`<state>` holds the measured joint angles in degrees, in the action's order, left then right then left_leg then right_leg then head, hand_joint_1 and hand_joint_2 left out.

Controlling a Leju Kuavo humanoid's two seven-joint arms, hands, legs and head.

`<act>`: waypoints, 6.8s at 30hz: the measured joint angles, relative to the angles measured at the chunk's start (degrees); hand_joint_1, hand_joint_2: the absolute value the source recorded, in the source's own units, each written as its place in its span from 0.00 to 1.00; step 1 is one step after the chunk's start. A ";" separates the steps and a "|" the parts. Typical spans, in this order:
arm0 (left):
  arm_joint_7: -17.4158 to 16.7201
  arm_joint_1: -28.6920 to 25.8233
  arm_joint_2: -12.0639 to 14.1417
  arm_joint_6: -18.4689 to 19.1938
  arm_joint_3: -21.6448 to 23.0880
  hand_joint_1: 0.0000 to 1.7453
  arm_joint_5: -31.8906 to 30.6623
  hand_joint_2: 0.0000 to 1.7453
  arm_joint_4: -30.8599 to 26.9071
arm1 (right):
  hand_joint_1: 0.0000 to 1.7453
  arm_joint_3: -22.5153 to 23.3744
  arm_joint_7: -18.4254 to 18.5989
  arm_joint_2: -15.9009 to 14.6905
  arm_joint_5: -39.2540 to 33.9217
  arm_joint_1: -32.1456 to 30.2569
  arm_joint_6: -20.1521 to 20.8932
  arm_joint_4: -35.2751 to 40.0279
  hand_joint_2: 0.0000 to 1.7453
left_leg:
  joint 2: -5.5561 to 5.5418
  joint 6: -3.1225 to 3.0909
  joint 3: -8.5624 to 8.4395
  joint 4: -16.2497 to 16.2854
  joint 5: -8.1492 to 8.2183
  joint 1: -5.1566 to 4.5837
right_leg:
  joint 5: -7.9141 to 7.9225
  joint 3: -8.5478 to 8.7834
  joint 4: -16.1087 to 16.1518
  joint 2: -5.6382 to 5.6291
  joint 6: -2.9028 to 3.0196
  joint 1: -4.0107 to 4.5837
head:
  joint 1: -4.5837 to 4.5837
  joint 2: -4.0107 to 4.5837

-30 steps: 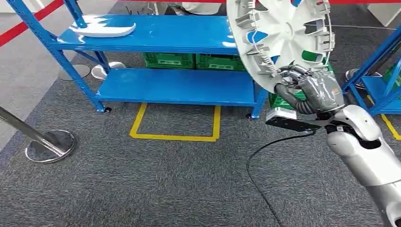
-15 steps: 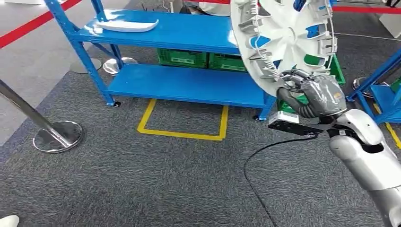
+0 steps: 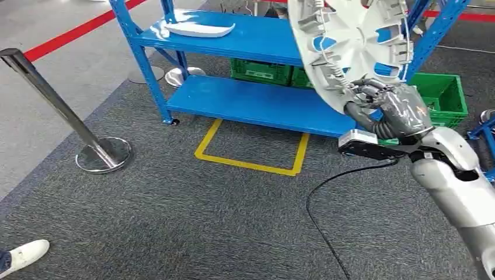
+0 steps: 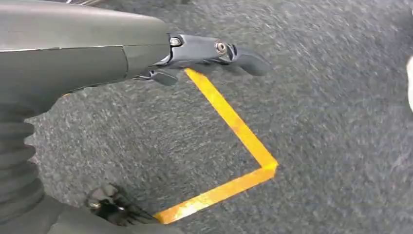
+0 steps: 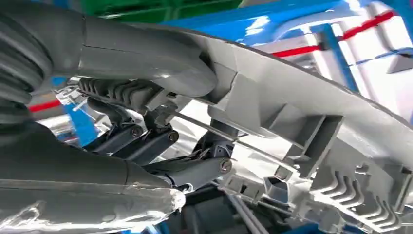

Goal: Take the parts from the cabinet and place them on the table.

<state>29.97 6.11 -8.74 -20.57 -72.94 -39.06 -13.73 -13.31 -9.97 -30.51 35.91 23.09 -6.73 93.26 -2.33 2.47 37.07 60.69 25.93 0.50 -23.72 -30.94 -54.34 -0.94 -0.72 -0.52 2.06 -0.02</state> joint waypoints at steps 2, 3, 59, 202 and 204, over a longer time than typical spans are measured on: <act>0.00 0.14 0.04 -0.02 0.00 0.00 -0.11 1.00 0.00 | 1.00 0.48 -0.07 -0.41 -0.92 0.03 -0.09 -0.41 1.00 | 1.50 0.59 4.48 9.38 4.05 0.27 | 0.06 -0.20 -0.04 1.78 -0.03 -0.04 | -0.03 0.00; 0.00 0.08 0.00 -0.07 0.00 0.00 -0.33 1.00 0.00 | 1.00 0.70 -0.09 -0.53 -1.60 -0.26 -0.22 -0.55 1.00 | 1.62 0.84 5.69 11.97 4.60 0.43 | 0.03 -0.36 -0.21 2.56 -0.08 -0.15 | -0.11 0.02; -0.85 -0.84 2.08 -2.10 2.43 0.00 -1.95 1.00 0.07 | 1.00 3.50 -4.07 -5.14 -2.65 -6.62 -0.50 3.15 1.00 | -6.18 -0.55 0.03 -3.61 -4.60 0.40 | -2.29 -1.92 -4.26 -1.43 -1.67 -1.20 | 0.81 0.00; -16.02 -2.79 4.48 13.44 9.90 0.00 -22.69 1.00 0.28 | 1.00 -17.53 3.26 -25.88 -0.81 27.72 19.54 -1.92 1.00 | -0.18 -4.78 -0.53 -3.80 -3.84 -1.44 | -11.50 -10.97 -22.62 1.01 -3.89 -0.35 | 0.15 0.02; -15.89 -3.04 4.50 13.44 9.84 0.00 -22.71 1.00 0.28 | 1.00 -17.53 3.63 -26.76 -1.05 26.55 18.77 -1.75 1.00 | -1.78 -4.66 -0.94 -3.73 -3.68 -1.35 | -7.38 -10.17 -18.75 0.98 -3.90 -0.43 | 0.17 0.02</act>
<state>14.08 3.07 -4.24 -7.13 -63.10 -61.77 -13.44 -30.84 -6.34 -57.27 34.86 49.63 12.04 91.52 -4.11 -2.19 36.13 56.96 22.24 -0.85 -31.10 -41.11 -73.09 0.04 -4.61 -0.95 2.23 0.00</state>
